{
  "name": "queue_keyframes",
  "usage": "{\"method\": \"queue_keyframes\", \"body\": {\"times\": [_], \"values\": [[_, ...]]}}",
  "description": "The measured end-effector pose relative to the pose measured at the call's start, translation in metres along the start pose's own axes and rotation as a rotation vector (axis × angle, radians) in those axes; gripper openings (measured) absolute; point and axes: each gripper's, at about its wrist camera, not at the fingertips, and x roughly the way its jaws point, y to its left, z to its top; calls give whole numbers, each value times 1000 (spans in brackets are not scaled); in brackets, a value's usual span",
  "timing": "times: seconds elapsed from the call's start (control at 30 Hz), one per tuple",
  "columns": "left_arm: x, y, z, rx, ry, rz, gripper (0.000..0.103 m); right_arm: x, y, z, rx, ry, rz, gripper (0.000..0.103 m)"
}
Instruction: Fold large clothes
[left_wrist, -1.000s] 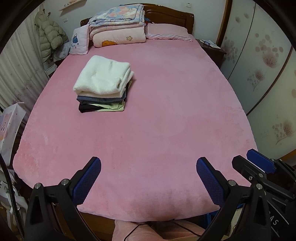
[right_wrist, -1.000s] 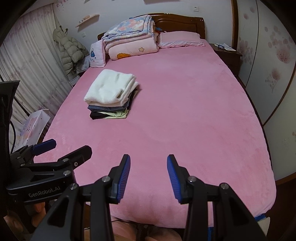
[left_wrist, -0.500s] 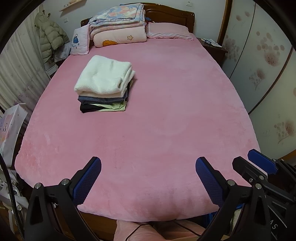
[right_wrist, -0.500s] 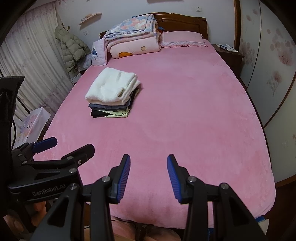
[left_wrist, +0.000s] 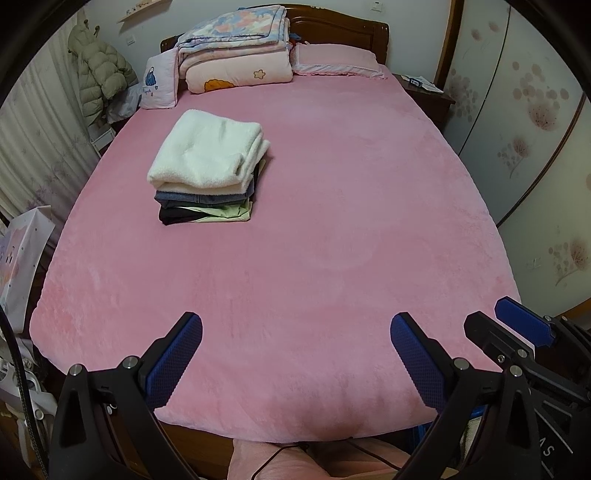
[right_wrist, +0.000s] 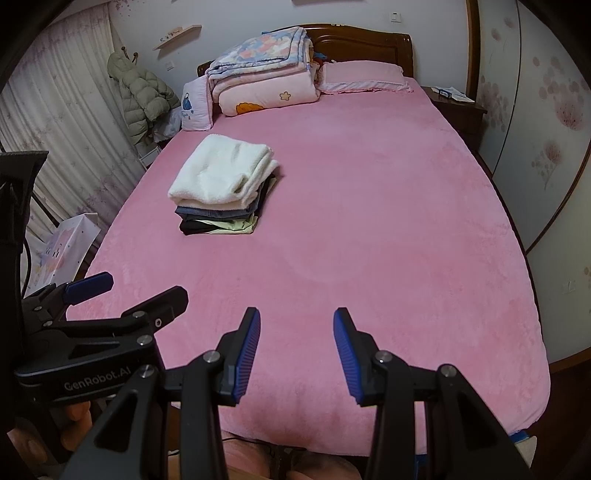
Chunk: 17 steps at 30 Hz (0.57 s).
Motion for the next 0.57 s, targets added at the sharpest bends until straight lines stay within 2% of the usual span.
{"method": "queue_keyframes", "body": {"times": [0.57], "values": [[2,2,3,-1,7,-1,101,6,-4,0,8,11,2,41]]}}
